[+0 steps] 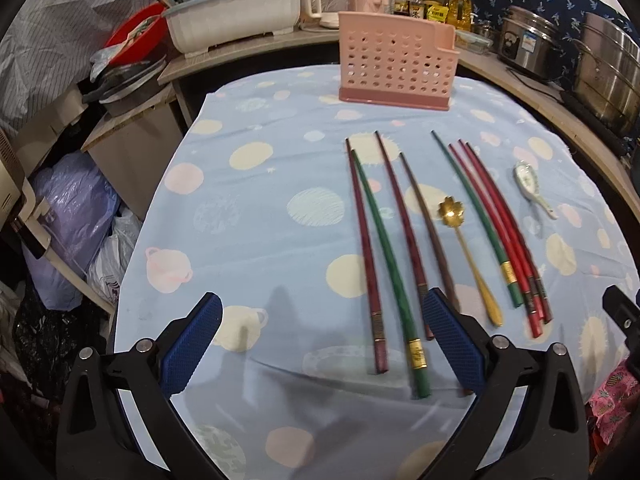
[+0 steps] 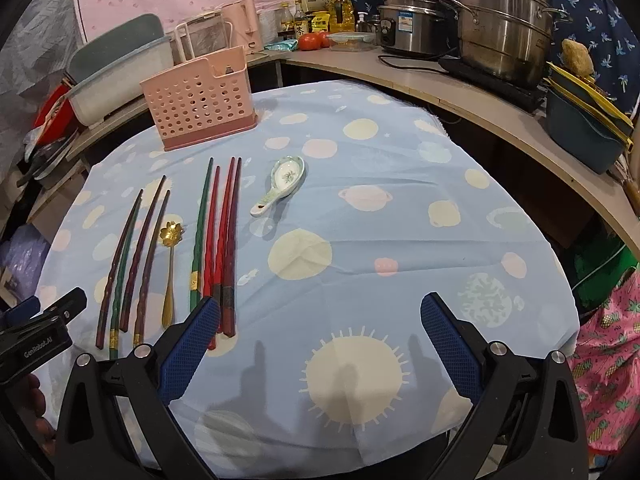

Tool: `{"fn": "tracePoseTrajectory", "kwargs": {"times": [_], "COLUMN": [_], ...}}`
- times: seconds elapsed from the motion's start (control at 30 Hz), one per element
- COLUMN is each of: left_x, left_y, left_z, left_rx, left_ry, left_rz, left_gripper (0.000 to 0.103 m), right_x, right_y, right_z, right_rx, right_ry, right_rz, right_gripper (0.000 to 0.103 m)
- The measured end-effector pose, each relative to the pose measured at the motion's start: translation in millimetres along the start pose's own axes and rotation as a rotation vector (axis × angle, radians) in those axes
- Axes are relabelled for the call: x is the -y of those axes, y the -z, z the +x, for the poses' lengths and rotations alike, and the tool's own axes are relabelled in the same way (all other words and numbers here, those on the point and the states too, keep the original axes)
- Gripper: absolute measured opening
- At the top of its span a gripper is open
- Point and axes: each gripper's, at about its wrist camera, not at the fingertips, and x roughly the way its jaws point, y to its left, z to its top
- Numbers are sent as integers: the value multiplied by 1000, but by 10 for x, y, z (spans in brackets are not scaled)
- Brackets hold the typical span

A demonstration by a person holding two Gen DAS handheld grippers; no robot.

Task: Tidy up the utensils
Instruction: 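Grasp the white ceramic spoon with the right tool while the left tool grasps a dark red chopstick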

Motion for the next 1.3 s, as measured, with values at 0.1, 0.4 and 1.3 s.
{"fn": "tracePoseTrajectory", "kwargs": {"times": [0.1, 0.4, 1.3], "left_x": [-29, -92, -114], "left_y": [17, 95, 7], "left_z": [84, 293, 351], "left_rx": [-14, -74, -99], "left_ry": [-2, 34, 123], "left_rz": [4, 20, 13], "left_gripper": [96, 83, 8], "right_x": [-9, -50, -134], "right_y": [-8, -70, -599], "right_z": [73, 208, 494], "right_rx": [-15, -36, -7], "right_ry": [2, 2, -56], "right_rz": [-2, -13, 16], "right_gripper": [96, 96, 66]}}
